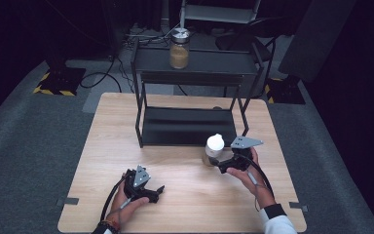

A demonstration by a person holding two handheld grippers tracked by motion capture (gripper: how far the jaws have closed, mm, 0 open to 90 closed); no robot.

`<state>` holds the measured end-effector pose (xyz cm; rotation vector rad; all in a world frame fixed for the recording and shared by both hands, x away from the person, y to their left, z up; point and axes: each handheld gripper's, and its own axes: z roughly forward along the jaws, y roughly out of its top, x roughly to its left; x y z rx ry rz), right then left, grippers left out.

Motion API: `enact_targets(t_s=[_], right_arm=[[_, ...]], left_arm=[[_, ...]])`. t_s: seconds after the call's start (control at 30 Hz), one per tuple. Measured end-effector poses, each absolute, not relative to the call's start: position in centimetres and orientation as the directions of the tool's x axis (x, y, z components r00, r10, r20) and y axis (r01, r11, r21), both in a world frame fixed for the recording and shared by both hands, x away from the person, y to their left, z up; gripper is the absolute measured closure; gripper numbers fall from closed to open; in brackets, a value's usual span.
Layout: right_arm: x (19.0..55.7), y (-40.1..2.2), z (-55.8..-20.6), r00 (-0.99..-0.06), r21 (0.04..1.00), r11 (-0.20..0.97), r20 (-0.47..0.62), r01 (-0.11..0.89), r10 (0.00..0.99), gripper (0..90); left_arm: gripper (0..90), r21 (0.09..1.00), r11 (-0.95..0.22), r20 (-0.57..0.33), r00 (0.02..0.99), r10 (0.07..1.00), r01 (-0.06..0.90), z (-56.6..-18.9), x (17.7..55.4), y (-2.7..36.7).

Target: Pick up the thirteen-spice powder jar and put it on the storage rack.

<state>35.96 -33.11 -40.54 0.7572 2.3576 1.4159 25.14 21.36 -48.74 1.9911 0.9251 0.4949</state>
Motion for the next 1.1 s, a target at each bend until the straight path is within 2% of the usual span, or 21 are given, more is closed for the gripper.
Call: enact_targets(t_s=[0.83, 1.1], right_arm=[[38.8, -31.4, -43.5, -0.803, 0.874, 0.348, 0.077, 0.340, 0.591, 1.8], [38.9, -31.3, -44.0, -0.817, 0.887, 0.351, 0.048, 0.300, 0.574, 23.1]], left_arm=[[0.4, 0.835, -0.354, -0.003, 0.649, 0.761, 0.420, -48.7, 25.2, 21.4], [0.5, 0.835, -0.355, -0.004, 0.650, 0.760, 0.420, -48.7, 25.2, 21.4]])
